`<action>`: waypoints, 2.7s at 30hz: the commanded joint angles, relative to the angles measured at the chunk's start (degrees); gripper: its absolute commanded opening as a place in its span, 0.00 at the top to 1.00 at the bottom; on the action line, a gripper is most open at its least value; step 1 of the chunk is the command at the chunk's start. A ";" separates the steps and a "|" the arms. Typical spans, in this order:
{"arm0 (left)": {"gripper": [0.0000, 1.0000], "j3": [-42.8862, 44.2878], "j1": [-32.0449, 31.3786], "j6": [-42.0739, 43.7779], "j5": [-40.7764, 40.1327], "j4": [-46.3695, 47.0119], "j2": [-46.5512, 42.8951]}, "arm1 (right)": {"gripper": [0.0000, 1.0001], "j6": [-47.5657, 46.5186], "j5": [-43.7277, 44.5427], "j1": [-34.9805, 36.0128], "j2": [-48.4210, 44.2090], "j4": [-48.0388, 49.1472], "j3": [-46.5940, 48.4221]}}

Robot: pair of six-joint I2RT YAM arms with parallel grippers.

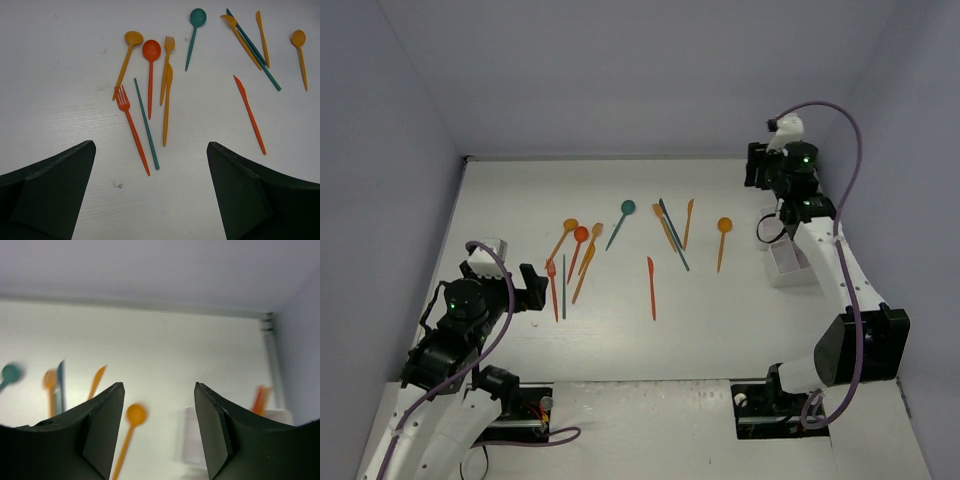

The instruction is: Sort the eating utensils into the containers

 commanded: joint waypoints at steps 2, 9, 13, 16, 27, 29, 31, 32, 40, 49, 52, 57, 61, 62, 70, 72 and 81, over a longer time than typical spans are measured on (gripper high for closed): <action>0.08 1.02 -0.29 0.60 0.77 4.30 1.27 | 0.51 9.16 -0.04 8.59 1.67 -14.37 -0.26; 0.08 1.06 -0.29 0.82 0.91 4.26 2.16 | 0.54 12.14 -2.31 15.22 12.37 -21.42 0.44; 0.08 1.02 -0.29 0.76 0.88 4.24 2.32 | 0.57 12.74 -2.86 17.30 17.26 -23.25 1.87; 0.08 1.02 -0.29 0.72 0.80 4.15 2.32 | 0.60 12.42 -2.56 18.81 21.56 -24.70 3.07; 0.08 1.20 -0.38 0.74 0.56 3.74 2.67 | 0.67 13.33 -2.34 21.63 30.92 -25.38 6.38; 0.08 1.20 -0.38 0.69 0.45 3.63 2.67 | 0.67 13.33 -1.46 21.97 31.91 -25.38 6.70; 0.08 1.20 -0.38 0.69 0.30 3.56 2.67 | 0.71 13.26 -0.74 22.42 32.54 -25.41 6.82; 0.08 1.20 -0.38 0.69 0.24 3.51 2.70 | 0.75 13.25 -0.09 22.54 32.65 -25.48 6.54; 0.08 1.23 -0.38 0.60 0.04 3.42 3.20 | 1.00 16.17 3.94 23.32 25.76 -26.21 -3.99; 0.08 1.37 -0.38 0.49 0.30 3.42 3.79 | 1.00 23.86 2.49 28.00 13.80 -33.61 -17.05; 0.08 1.30 -0.38 0.52 0.41 3.43 4.08 | 0.91 25.47 0.87 29.79 12.14 -35.04 -19.30; 0.08 1.37 -0.38 0.52 0.21 3.48 4.26 | 0.75 24.63 4.17 30.53 14.30 -34.98 -17.47; 0.08 1.42 -0.38 0.52 0.07 3.34 4.35 | 0.74 22.50 6.63 30.48 20.38 -34.83 -11.45; 0.08 1.38 -0.38 0.52 -0.04 3.24 4.24 | 0.74 22.05 7.16 30.40 21.92 -34.78 -9.80; 0.08 1.40 -0.38 0.34 -1.11 2.69 3.14 | 0.75 19.39 5.28 27.77 31.94 -34.43 0.31; 0.08 1.46 -0.38 0.39 -1.39 2.58 3.02 | 0.76 19.12 5.05 27.06 33.36 -34.33 1.37; 0.08 1.64 -0.38 0.52 -1.33 2.71 3.91 | 0.99 17.79 5.22 26.13 37.88 -34.26 5.03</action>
